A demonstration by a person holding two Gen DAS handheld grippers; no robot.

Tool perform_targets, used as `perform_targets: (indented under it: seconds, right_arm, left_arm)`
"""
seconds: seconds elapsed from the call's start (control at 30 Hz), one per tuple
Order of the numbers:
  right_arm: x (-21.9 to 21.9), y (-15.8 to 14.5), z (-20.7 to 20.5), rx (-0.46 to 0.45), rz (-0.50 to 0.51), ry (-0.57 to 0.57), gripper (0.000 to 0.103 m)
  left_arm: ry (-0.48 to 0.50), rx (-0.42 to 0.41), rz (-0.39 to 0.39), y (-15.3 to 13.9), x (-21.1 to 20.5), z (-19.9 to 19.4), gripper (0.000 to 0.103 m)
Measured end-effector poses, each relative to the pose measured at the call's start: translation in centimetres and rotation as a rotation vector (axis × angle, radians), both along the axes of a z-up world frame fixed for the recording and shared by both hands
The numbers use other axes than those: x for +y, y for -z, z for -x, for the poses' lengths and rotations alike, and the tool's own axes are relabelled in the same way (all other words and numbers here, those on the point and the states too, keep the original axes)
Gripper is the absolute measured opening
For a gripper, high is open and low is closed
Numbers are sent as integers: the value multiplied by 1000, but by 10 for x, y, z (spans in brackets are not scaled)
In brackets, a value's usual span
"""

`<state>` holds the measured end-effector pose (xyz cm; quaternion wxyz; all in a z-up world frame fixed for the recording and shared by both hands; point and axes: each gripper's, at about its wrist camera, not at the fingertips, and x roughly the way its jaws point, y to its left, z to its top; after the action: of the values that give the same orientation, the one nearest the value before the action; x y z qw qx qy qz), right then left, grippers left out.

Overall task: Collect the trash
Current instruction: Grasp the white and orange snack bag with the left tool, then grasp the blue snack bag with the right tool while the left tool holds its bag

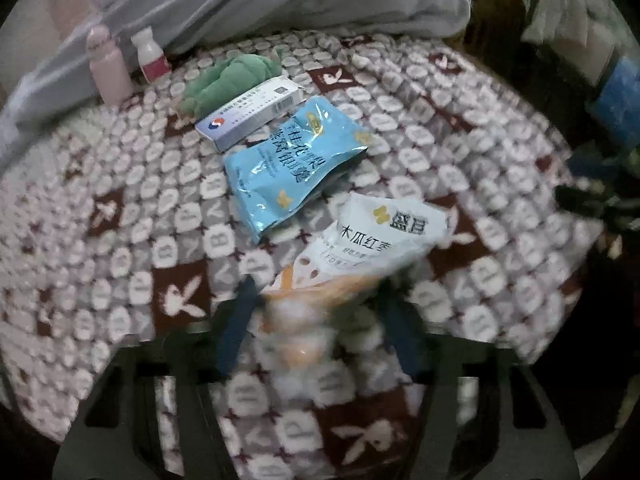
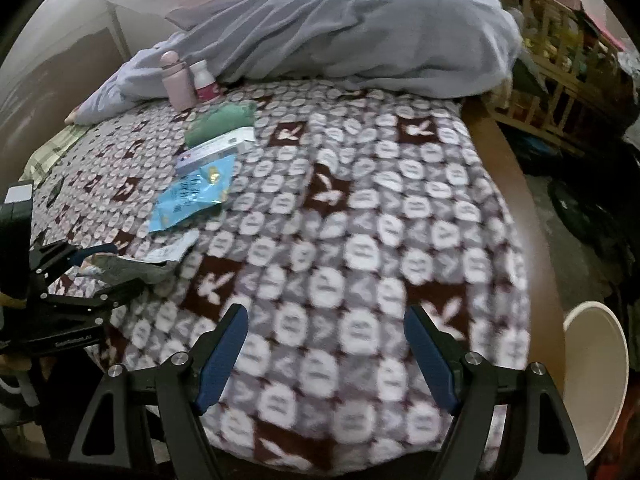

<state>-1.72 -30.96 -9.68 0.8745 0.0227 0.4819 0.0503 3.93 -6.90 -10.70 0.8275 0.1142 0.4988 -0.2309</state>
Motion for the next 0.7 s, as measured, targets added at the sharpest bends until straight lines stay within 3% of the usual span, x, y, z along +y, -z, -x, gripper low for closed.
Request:
perform_targets:
  seconds: [0.2,0.33,0.47,0.6,0.7]
  right_arm:
    - [32,10,-24,30,-17,-59,78]
    - [54,14,-35,39,-14,-104,78]
    - [70,18,-42,45,-6,-131,78]
    - [71,19,-42,48,-10,-127,78]
    - [63,17,-41,47,-5,-107,78]
  left_arm:
    - [-64,50,86,-16,35,-1,32]
    - [-146,29,135,-33,69,-6,32]
    - [-256,-7,109,-34,88,-31,32]
    - [-346,-13,31,-14,83,-70,32]
    - [-330,2,-27,2,63,-81,32]
